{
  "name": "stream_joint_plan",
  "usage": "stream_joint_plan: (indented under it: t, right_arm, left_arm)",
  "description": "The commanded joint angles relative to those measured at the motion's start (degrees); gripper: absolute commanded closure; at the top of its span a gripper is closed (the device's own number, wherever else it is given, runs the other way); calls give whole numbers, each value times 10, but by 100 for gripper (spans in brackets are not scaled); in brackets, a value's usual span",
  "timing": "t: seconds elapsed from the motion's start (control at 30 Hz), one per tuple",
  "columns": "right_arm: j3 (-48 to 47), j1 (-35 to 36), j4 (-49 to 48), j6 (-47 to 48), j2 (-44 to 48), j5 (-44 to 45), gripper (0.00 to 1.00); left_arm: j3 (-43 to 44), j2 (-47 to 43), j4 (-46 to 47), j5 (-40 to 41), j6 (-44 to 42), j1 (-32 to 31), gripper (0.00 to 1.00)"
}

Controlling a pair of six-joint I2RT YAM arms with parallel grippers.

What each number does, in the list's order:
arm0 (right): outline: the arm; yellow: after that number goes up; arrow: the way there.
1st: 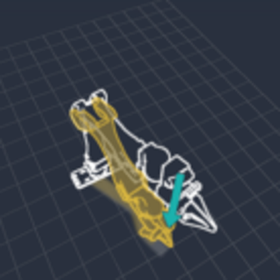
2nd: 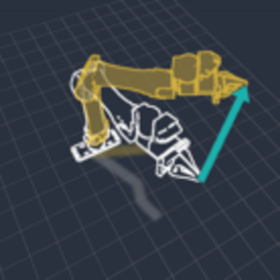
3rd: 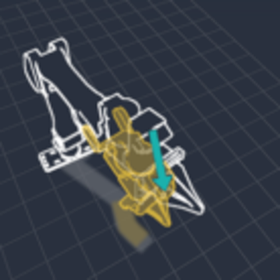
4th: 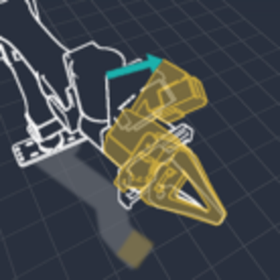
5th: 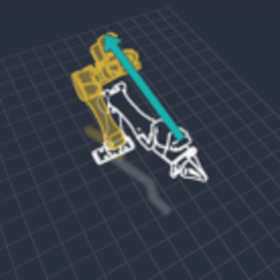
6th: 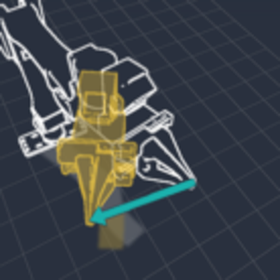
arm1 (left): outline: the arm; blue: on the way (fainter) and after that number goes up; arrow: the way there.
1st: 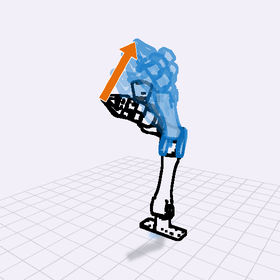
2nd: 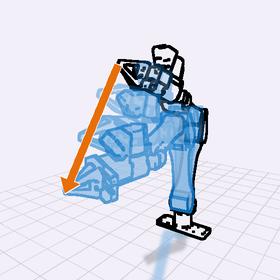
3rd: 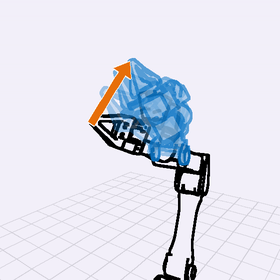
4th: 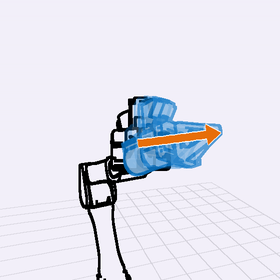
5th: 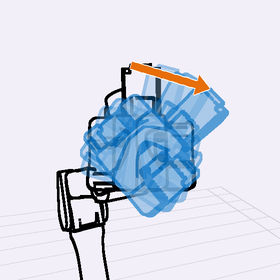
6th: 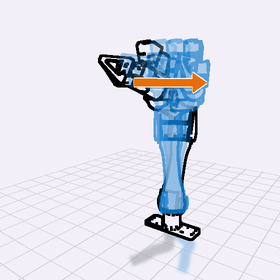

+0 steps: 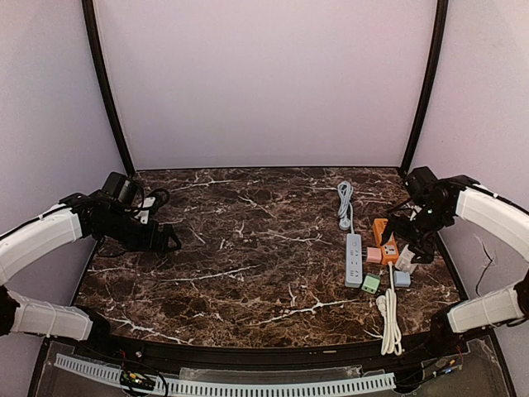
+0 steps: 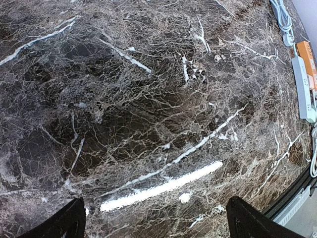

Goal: Insert the plug

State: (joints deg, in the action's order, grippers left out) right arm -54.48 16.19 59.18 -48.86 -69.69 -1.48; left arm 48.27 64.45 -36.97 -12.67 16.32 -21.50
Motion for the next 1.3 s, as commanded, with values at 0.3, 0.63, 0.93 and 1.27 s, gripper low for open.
stream_joint_plan:
  t: [0.3, 0.63, 0.93, 1.27]
  right_arm:
    - [-13, 31, -139, 36, -66, -104, 5]
    - [-70, 113, -136, 75, -193, -53, 5]
    - [-122, 137, -94, 121, -275, 7, 7]
    - [-126, 168, -94, 115, -320, 31, 18]
  left_arm:
    - [-3, 14, -6, -3, -1, -2, 0]
    - [-2, 13, -7, 3, -1, -2, 0]
    - [-2, 7, -10, 11, -1, -6, 0]
    - [-2, 2, -10, 16, 1, -7, 0]
